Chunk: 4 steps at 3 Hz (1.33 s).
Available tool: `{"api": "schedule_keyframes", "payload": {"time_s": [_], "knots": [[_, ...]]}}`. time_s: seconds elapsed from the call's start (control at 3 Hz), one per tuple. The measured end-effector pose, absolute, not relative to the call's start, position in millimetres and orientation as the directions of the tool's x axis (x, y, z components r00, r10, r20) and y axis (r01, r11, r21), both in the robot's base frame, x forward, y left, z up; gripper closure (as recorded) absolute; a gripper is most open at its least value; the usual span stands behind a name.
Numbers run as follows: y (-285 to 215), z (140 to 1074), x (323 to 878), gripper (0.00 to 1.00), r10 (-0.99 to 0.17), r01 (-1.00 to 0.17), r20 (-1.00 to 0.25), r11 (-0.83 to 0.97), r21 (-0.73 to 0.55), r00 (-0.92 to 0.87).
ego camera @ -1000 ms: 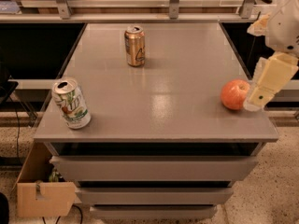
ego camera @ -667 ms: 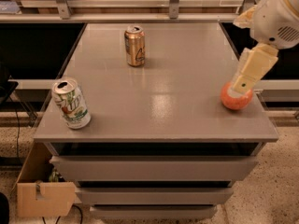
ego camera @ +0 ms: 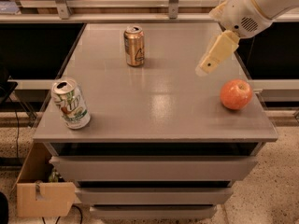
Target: Pick orange can
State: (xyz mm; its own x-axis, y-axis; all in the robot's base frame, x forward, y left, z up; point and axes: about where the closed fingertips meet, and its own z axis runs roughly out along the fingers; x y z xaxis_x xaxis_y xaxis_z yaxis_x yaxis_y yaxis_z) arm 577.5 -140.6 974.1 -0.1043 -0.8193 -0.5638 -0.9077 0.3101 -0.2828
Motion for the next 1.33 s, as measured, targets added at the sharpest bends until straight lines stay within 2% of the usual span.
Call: {"api": "schedule_keyframes", "payload": {"time_s": [0.67, 1.33], "knots": [[-139.3, 971.8, 579.5, 0.0, -0.811, -0.91, -0.576, 0.31, -0.276, -0.101], [-99.5, 945.5, 630.1, 0.0, -0.735, -0.906, -0.676, 0.321, -0.277, -0.054]]}}
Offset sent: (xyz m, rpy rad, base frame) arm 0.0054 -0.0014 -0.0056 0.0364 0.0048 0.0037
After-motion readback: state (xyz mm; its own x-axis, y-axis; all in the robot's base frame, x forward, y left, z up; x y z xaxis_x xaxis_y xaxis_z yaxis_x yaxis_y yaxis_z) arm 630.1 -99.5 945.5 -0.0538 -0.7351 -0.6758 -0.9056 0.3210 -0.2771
